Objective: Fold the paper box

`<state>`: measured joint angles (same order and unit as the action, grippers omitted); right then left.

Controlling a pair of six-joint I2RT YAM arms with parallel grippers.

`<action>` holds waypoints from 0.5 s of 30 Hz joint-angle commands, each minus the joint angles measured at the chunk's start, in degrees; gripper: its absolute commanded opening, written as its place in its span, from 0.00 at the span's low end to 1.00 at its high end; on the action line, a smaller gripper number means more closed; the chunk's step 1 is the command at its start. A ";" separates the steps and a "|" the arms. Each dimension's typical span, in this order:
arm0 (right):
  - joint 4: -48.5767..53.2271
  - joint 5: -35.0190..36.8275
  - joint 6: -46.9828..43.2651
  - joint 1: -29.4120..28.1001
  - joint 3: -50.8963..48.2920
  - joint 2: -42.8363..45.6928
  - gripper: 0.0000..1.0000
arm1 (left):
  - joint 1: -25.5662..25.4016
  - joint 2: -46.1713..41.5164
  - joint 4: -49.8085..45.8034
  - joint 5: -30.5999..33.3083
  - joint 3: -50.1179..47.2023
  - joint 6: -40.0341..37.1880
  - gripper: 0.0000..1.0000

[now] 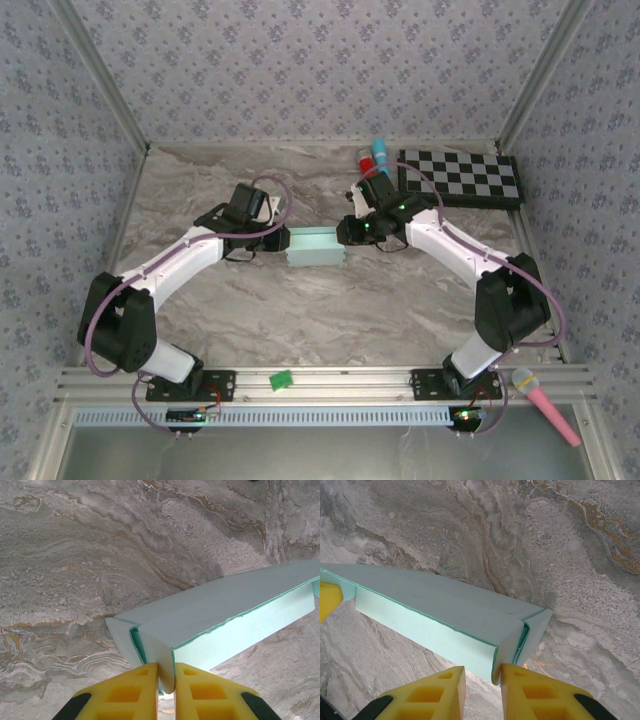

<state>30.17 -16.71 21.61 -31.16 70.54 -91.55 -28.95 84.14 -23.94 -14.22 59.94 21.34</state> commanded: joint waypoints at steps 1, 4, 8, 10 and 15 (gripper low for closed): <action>-0.58 -2.06 0.58 -0.09 0.75 -0.96 0.26 | -0.63 0.45 0.57 -0.90 1.40 0.54 0.15; -0.43 -1.32 0.46 -0.13 0.57 -0.99 0.25 | -0.61 0.56 0.32 -0.66 1.40 0.48 0.14; 0.49 -0.18 -0.10 -0.10 0.47 -1.22 0.21 | -0.61 0.59 -0.18 0.00 1.49 0.19 0.12; 0.85 0.22 -0.32 -0.22 0.47 -1.26 0.19 | -0.63 0.59 -0.48 0.35 1.49 0.10 0.11; 1.29 0.87 -0.58 -0.38 0.38 -1.64 0.12 | -0.88 0.63 -0.84 1.13 1.49 0.01 0.09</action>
<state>30.26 -15.68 21.56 -31.11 70.54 -92.05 -29.04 84.14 -23.92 -12.47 59.94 21.30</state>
